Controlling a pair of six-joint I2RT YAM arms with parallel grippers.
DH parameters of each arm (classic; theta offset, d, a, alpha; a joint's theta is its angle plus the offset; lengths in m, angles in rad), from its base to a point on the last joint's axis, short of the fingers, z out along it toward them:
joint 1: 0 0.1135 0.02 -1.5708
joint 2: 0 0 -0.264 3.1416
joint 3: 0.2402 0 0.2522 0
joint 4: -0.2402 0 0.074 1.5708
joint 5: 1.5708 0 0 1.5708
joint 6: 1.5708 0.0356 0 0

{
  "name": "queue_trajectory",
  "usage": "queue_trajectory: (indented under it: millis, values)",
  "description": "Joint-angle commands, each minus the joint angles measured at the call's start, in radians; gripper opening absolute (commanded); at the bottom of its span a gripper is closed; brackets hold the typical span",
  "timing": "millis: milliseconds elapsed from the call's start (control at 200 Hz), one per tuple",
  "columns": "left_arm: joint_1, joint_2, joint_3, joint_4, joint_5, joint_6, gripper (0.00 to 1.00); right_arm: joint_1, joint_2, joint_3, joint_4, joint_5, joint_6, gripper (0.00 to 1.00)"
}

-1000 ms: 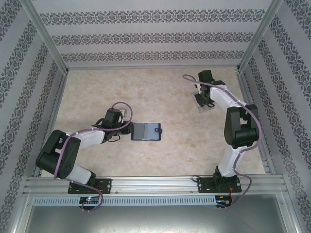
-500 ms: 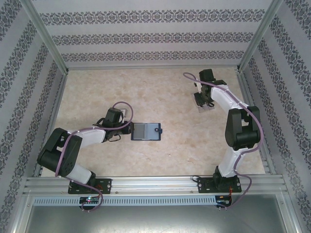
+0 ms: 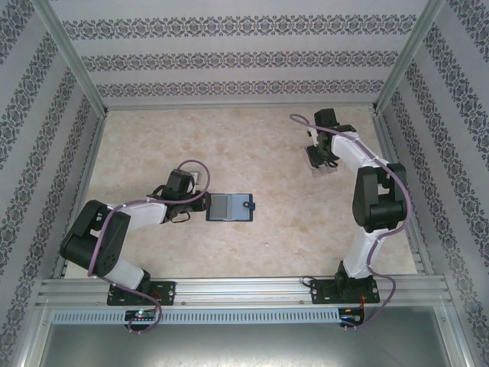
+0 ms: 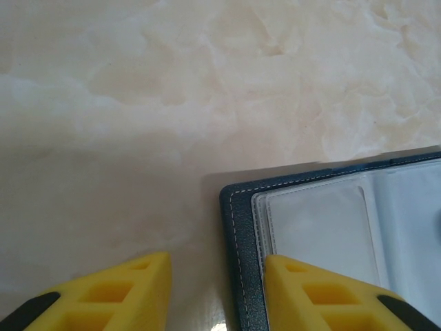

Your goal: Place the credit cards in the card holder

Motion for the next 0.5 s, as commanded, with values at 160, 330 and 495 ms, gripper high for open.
queue_trajectory:
  millis: [160,330,495]
  values:
    - [-0.012,0.005,0.023,-0.027,-0.002,0.000,0.41,-0.027,0.045,0.024,-0.007,0.064,0.014,0.52]
    - [-0.012,0.003,0.021,-0.022,0.008,-0.001,0.41,-0.011,-0.012,-0.031,0.084,0.217,0.015,0.48]
    - [-0.012,0.009,0.023,-0.014,0.026,-0.006,0.41,-0.007,-0.065,-0.075,0.159,0.274,0.021,0.43]
